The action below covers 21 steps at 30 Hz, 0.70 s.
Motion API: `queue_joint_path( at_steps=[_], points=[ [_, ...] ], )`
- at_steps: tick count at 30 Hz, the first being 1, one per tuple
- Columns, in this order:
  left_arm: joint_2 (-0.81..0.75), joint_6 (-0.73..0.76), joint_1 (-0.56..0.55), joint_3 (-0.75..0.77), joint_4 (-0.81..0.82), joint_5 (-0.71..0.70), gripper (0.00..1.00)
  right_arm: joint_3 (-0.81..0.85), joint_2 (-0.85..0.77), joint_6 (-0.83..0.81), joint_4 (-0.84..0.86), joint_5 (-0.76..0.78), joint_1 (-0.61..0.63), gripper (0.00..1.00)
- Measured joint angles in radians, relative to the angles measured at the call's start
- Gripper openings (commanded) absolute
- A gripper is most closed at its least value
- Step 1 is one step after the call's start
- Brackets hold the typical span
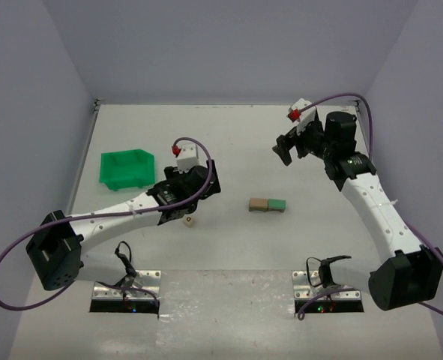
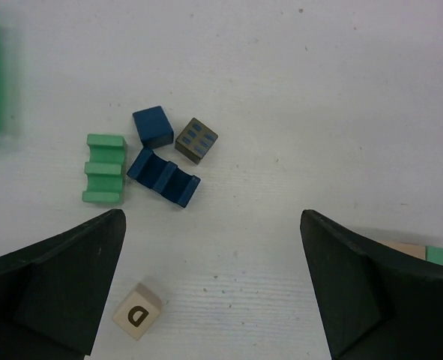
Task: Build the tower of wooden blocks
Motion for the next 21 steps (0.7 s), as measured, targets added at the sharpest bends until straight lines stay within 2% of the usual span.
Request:
queue_joint_path(
  at_steps=[3, 8, 13, 21],
  points=[
    [0.037, 0.024, -0.007, -0.016, 0.074, 0.038, 1.0, -0.015, -0.012, 0.152, -0.035, 0.165, 0.0, 0.99],
    [0.109, 0.086, -0.009, -0.046, 0.202, 0.15, 1.0, -0.121, -0.018, 0.311, -0.124, 0.369, -0.011, 0.99],
    [0.147, 0.127, -0.012, -0.08, 0.298, 0.254, 1.0, -0.252, 0.0, 0.392, -0.21, 0.419, -0.027, 0.99],
    [0.235, 0.162, -0.023, -0.085, 0.352, 0.302, 1.0, -0.294, 0.098, 0.45, -0.219, 0.41, -0.067, 0.99]
  ],
)
